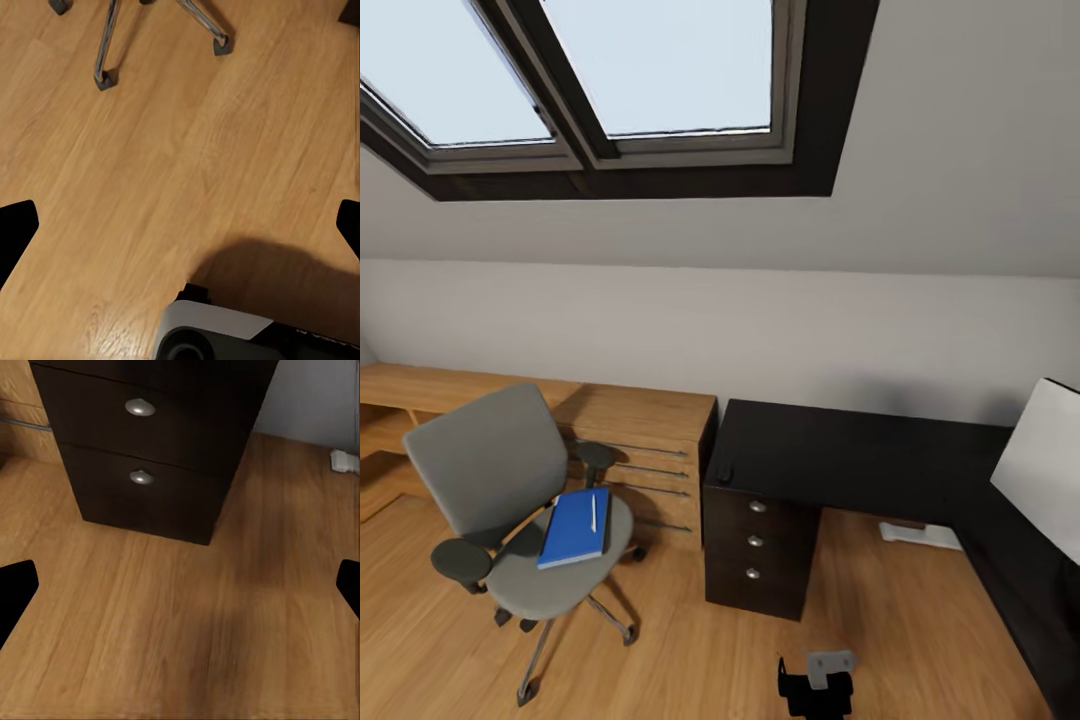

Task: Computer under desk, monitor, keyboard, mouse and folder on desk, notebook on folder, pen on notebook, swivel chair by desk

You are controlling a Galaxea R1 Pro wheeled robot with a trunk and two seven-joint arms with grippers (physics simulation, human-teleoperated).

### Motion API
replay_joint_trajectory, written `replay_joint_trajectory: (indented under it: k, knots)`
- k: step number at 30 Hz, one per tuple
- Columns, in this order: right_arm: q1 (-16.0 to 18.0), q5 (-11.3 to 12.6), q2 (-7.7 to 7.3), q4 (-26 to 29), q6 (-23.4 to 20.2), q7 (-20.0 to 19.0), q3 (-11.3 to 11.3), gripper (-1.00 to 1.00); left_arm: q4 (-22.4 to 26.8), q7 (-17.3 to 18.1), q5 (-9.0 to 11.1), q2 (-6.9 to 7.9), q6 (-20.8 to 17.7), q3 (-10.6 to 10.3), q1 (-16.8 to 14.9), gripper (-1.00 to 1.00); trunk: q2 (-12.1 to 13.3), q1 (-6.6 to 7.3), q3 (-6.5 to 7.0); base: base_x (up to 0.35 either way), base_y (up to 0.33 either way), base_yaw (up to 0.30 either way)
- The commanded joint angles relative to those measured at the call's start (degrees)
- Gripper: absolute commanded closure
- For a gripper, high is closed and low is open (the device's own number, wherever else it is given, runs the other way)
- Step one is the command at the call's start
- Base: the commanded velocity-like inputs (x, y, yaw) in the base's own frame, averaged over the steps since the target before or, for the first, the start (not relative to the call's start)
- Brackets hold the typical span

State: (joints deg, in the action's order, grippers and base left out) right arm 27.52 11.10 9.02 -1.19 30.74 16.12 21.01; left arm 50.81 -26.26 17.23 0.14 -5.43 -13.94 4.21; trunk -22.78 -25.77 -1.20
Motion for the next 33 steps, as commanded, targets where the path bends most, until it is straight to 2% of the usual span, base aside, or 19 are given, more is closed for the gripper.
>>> replay_joint_trajectory:
  k: [1, 10, 21, 33]
  knots:
    - [0.1, 0.5, 0.04, -0.1, 0.2, 0.0, 0.5, -1.0, 0.2, -0.4, 0.2, 0.03, -0.3, -0.1, 0.0, -1.0, -0.1, -0.01, -0.14, -0.268, 0.0, -0.261]
    - [0.1, 0.5, 0.03, -0.1, 0.3, -0.6, 0.5, -1.0, 0.2, -0.4, 0.3, 0.03, -0.3, -0.1, 0.0, -1.0, -0.1, -0.01, -0.38, -0.301, -0.025, -0.226]
    - [0.1, 0.5, 0.03, -0.1, 0.3, -0.6, 0.5, -1.0, 0.1, -0.4, 0.2, -0.03, 0.8, -0.1, 0.0, -1.0, -0.1, -0.01, -0.99, -0.259, -0.193, -0.184]
    - [0.1, 0.5, 0.03, -0.1, 0.3, -0.6, 0.5, -1.0, 0.1, -0.4, 0.2, -0.07, 1.2, -0.1, 0.0, -1.0, -0.1, -0.01, -1.76, -0.328, -0.026, -0.186]
